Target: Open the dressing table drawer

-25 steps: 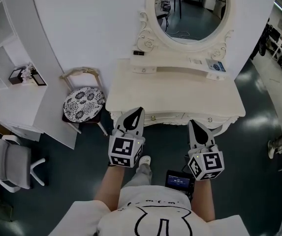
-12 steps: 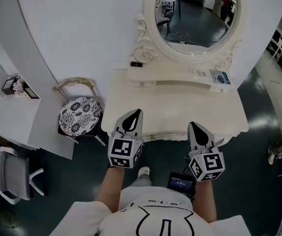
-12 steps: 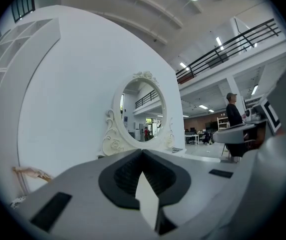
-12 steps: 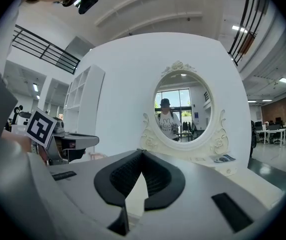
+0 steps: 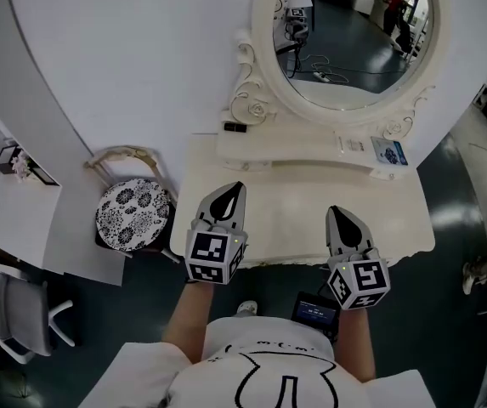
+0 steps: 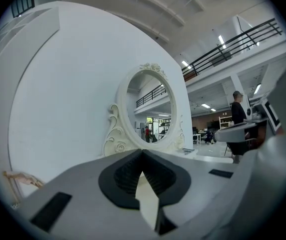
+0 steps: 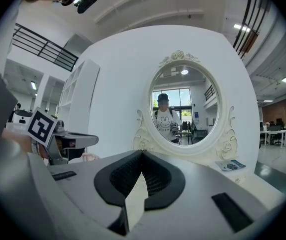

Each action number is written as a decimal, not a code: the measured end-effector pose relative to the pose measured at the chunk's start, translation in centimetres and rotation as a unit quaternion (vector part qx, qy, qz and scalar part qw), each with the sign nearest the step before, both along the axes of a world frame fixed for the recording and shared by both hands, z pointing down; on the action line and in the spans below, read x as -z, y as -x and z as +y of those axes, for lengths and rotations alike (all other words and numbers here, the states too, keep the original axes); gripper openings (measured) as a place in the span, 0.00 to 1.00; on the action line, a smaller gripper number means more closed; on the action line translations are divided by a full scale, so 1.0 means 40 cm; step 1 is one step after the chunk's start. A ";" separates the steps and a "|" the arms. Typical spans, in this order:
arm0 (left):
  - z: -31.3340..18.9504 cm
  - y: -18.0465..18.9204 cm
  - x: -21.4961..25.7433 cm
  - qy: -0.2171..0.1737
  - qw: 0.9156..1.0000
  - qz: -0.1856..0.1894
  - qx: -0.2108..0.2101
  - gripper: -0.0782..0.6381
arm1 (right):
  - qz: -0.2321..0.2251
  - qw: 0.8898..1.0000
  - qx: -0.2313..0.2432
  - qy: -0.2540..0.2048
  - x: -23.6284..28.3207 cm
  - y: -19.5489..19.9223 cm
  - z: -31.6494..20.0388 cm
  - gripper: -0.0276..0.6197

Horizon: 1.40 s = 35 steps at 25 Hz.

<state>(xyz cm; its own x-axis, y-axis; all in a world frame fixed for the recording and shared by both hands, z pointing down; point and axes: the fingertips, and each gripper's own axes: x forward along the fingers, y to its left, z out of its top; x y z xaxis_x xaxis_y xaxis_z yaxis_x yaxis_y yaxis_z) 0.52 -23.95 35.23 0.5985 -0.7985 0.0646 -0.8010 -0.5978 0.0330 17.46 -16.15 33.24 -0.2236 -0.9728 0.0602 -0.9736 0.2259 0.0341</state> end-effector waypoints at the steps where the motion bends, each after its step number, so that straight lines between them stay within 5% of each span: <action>1: -0.014 -0.004 -0.001 0.000 1.000 -0.001 -0.001 0.12 | 0.000 1.000 -0.001 0.000 0.000 -0.005 -0.015 0.06; 31: -0.283 -0.071 -0.178 0.058 0.995 -0.013 0.078 0.12 | -0.035 0.997 0.052 0.046 -0.154 -0.141 -0.358 0.06; 35: -0.306 -0.078 -0.222 0.077 0.994 -0.016 0.077 0.21 | -0.038 0.996 0.053 0.060 -0.191 -0.148 -0.383 0.06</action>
<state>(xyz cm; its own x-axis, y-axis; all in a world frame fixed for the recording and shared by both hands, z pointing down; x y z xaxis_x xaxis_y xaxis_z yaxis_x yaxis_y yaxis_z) 3.66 -36.20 44.13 0.4648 -0.8600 0.2106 -0.8852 -0.4569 0.0878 23.36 -31.49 40.89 -0.3338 -0.9299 0.1543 -0.9425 0.3262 -0.0733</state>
